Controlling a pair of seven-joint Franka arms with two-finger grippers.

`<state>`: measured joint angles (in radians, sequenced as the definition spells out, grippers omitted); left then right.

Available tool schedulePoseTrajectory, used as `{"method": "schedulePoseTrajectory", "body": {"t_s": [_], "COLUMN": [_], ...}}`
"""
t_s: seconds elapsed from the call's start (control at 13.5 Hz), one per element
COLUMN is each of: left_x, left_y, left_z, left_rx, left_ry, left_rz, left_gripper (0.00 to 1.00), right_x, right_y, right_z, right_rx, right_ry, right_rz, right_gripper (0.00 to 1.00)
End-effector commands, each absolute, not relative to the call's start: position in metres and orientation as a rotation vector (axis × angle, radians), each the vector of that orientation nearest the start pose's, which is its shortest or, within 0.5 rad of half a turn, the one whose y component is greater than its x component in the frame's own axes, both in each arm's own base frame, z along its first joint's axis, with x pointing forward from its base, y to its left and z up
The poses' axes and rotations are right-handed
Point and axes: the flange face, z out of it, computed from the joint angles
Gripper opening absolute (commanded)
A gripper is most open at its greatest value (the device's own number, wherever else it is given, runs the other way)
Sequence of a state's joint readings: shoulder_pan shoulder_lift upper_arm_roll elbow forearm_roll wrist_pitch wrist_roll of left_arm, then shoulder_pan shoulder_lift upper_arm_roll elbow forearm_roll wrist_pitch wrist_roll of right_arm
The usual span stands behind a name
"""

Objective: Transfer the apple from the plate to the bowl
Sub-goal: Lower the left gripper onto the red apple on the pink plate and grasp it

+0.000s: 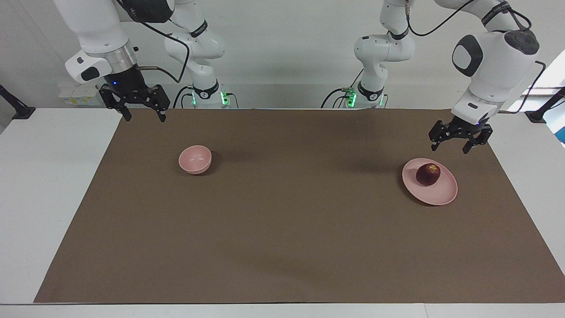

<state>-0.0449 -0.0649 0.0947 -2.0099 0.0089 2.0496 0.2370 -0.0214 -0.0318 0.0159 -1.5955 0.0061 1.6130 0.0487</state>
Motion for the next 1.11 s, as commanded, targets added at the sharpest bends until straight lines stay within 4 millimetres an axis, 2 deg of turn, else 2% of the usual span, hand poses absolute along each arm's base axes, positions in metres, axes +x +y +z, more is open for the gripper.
{"method": "schedulePoseTrajectory", "body": {"t_s": [0.0,0.22,0.44,0.59,0.66,0.74,0.81,0.96,1.03], "left_x": [0.546,0.543,0.532,0.530,0.531,0.531,0.531,0.531,0.531], "left_y": [0.042,0.053,0.052,0.051,0.051,0.051,0.052,0.052,0.052], "left_z": [0.458,0.402,0.360,0.346,0.345,0.345,0.345,0.345,0.346], "left_rx": [-3.101,-3.102,-3.095,-3.092,-3.090,-3.090,-3.090,-3.091,-3.090], "left_ry": [0.291,0.262,0.256,0.256,0.254,0.254,0.252,0.254,0.256], "left_rz": [-0.169,-0.146,-0.195,-0.204,-0.213,-0.214,-0.213,-0.209,-0.213], "left_gripper": [1.00,1.00,1.00,1.00,1.00,0.93,0.78,0.33,0.15], "right_x": [0.544,0.544,0.544,0.547,0.545,0.542,0.540,0.544,0.545], "right_y": [-0.006,-0.006,-0.006,-0.006,0.003,0.010,0.012,0.030,0.036], "right_z": [0.637,0.637,0.637,0.638,0.635,0.635,0.628,0.609,0.602], "right_rx": [-3.118,-3.120,-3.118,-3.123,-3.117,-3.118,-3.119,-3.116,-3.083], "right_ry": [0.091,0.091,0.091,0.070,0.061,0.046,0.033,-0.011,-0.006], "right_rz": [-0.067,-0.067,-0.067,-0.091,-0.081,-0.080,-0.071,-0.046,-0.045], "right_gripper": [1.00,1.00,1.00,1.00,1.00,1.00,1.00,1.00,1.00]}}
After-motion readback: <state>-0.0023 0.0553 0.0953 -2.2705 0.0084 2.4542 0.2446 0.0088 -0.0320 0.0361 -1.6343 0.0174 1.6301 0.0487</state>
